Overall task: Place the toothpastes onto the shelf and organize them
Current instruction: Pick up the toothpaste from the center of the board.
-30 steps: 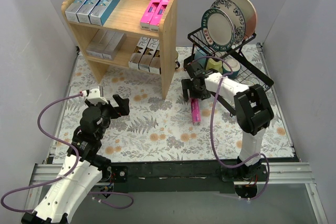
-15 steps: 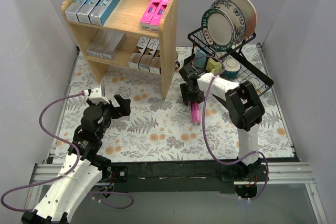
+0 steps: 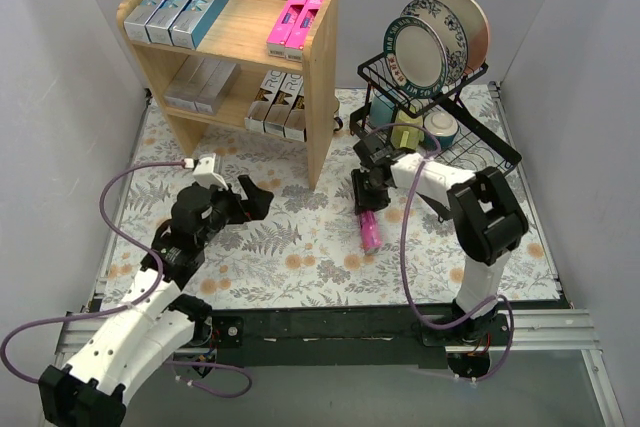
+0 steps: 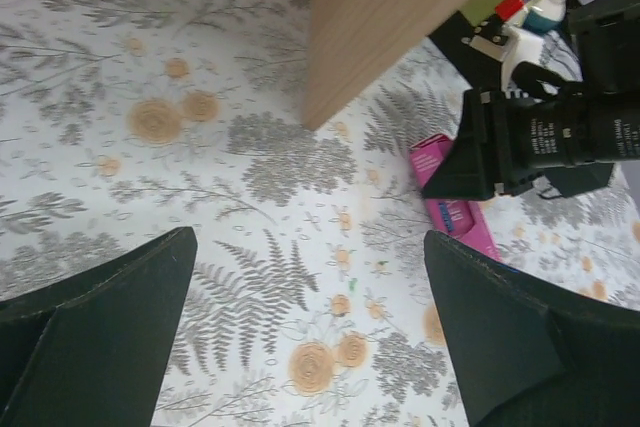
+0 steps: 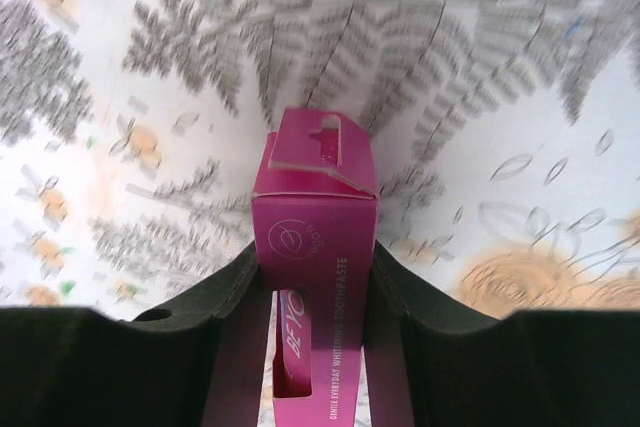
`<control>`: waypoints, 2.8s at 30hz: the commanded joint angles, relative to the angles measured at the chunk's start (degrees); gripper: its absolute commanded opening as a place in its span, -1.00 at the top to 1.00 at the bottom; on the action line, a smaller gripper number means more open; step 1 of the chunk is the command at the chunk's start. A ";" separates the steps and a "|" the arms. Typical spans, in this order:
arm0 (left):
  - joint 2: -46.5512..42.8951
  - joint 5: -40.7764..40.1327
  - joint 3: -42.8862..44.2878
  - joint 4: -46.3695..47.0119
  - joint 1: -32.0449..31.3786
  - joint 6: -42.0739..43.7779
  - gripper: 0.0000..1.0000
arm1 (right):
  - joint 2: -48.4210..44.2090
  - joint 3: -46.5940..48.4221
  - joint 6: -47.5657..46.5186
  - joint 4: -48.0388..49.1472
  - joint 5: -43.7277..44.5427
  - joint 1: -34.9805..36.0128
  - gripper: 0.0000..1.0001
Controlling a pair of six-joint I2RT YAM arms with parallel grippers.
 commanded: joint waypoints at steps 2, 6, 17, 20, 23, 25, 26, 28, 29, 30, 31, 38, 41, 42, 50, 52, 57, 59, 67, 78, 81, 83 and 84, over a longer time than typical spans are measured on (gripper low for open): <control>3.17 -7.29 4.04 5.07 -13.33 -3.60 -0.96 | -13.27 -8.52 10.09 12.63 -10.96 -2.66 0.27; 8.88 -20.49 6.15 8.14 -27.48 -3.34 -0.96 | -21.03 -14.32 16.43 20.29 -15.44 -5.65 0.27; 23.21 -41.78 7.66 31.32 -52.72 11.41 -0.96 | -42.11 -33.04 39.63 41.38 -27.14 -14.44 0.27; 25.24 -43.44 6.95 37.13 -54.66 13.44 -0.96 | -46.33 -35.94 43.94 42.97 -26.43 -15.23 0.28; 27.43 -44.24 6.77 41.36 -55.54 14.41 -0.97 | -49.68 -38.67 48.15 45.78 -26.17 -15.50 0.27; 29.27 -44.24 6.68 43.56 -56.94 16.16 -0.96 | -51.01 -39.90 50.09 47.10 -25.65 -15.59 0.27; 30.15 -44.76 6.60 46.10 -57.39 16.87 -0.96 | -51.97 -40.78 51.49 47.54 -25.64 -15.67 0.28; 32.35 -45.99 6.42 48.48 -58.61 18.97 -0.96 | -52.85 -41.75 52.65 49.21 -25.73 -15.67 0.28; 32.97 -47.39 6.60 50.50 -58.88 19.50 -0.96 | -53.47 -42.45 53.61 49.65 -25.73 -15.67 0.28; 33.59 -47.93 6.60 51.21 -58.97 19.77 -0.96 | -53.65 -42.63 53.97 49.83 -25.90 -15.67 0.28; 34.20 -48.02 6.94 51.57 -59.06 19.95 -0.96 | -53.91 -42.72 54.23 50.09 -25.91 -15.67 0.28; 38.07 -50.39 6.77 56.66 -59.06 18.54 -0.89 | -55.58 -44.12 56.43 52.64 -26.70 -15.67 0.28; 40.35 -54.52 7.56 57.28 -59.06 17.93 -0.78 | -56.02 -44.74 57.05 53.35 -26.96 -15.67 0.28; 41.14 -54.87 7.74 57.28 -59.06 17.67 -0.75 | -56.11 -44.83 57.05 53.35 -26.96 -15.67 0.28; 42.73 -51.10 8.00 61.40 -59.06 17.40 -0.36 | -56.81 -45.35 56.78 54.31 -27.31 -15.67 0.28; 43.52 -50.66 7.83 63.34 -59.06 18.62 -0.29 | -57.07 -45.44 56.78 54.40 -27.22 -15.67 0.28; 45.19 -50.75 8.09 68.00 -58.97 20.83 -0.12 | -57.25 -45.62 56.69 54.49 -27.40 -15.67 0.28; 45.89 -50.04 8.27 68.71 -58.97 21.26 -0.04 | -57.34 -45.79 56.70 54.66 -27.58 -15.67 0.28; 45.55 -50.22 8.62 68.89 -58.89 21.88 0.40 | -57.52 -45.79 56.35 54.93 -27.84 -15.67 0.17; 39.57 -50.92 7.92 60.98 -58.97 18.90 0.67 | -55.85 -47.02 55.29 55.81 -31.35 -16.73 -0.70; 37.38 -52.68 7.48 56.95 -58.54 18.02 0.68 | -55.76 -46.76 54.24 55.64 -33.28 -17.87 -0.78; 35.45 -52.85 7.39 51.51 -58.01 15.14 0.68 | -55.67 -46.06 53.36 55.20 -34.51 -18.49 -0.82; 34.57 -52.94 7.30 49.48 -57.57 14.07 0.68 | -55.58 -45.71 52.31 54.85 -35.82 -19.01 -0.83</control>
